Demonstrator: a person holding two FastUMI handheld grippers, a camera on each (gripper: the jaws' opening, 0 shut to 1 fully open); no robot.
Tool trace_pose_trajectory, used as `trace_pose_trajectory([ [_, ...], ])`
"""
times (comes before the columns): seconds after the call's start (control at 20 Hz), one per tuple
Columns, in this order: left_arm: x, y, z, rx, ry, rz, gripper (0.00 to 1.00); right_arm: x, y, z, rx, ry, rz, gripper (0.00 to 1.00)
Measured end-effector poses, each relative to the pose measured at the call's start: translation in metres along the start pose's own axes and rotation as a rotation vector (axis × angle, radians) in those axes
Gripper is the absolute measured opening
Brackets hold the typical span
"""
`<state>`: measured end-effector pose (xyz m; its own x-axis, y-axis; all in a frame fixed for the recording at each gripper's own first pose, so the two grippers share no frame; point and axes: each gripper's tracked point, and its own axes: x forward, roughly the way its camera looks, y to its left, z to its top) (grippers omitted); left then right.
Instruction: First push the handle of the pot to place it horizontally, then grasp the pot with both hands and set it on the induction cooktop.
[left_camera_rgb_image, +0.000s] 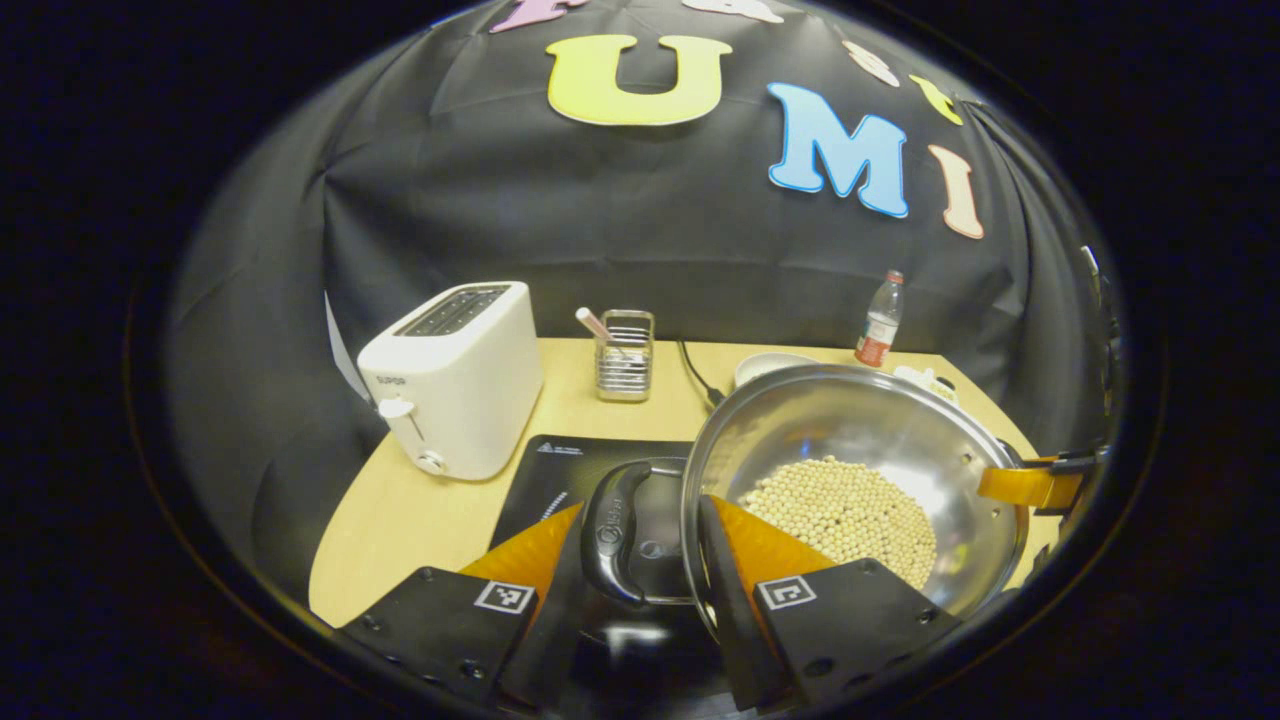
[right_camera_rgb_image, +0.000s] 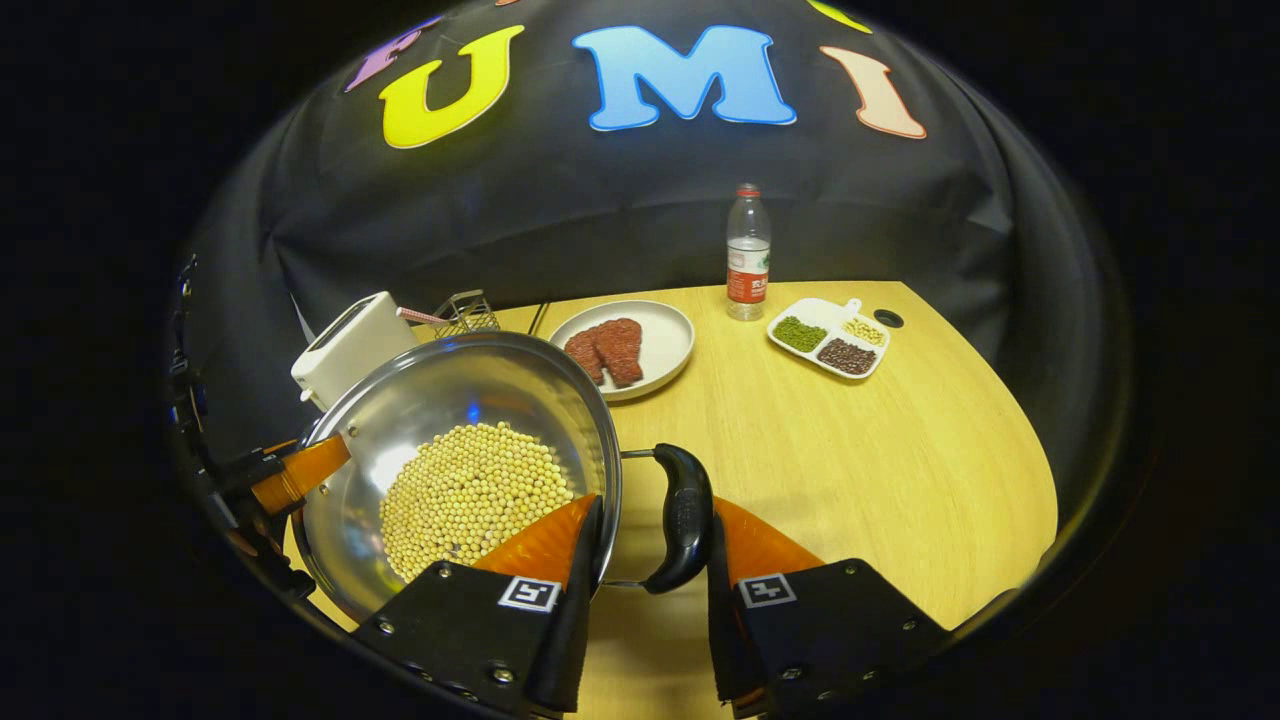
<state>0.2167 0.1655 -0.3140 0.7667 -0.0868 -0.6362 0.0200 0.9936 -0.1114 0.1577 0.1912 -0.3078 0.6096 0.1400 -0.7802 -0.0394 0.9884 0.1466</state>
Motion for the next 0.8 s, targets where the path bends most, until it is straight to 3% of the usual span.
trace_pose_trajectory([
  [0.35,0.010,0.061,0.001,-0.002,0.010,0.015,0.66,0.019,0.057,-0.001,0.009,0.006,0.013,0.50],
  [0.4,0.012,0.068,0.002,0.002,0.013,0.017,0.63,0.023,0.064,-0.001,0.007,0.008,0.017,0.50],
  [0.8,0.024,0.110,-0.012,-0.003,0.050,0.040,0.63,0.041,0.099,-0.015,0.000,0.036,0.025,0.50],
])
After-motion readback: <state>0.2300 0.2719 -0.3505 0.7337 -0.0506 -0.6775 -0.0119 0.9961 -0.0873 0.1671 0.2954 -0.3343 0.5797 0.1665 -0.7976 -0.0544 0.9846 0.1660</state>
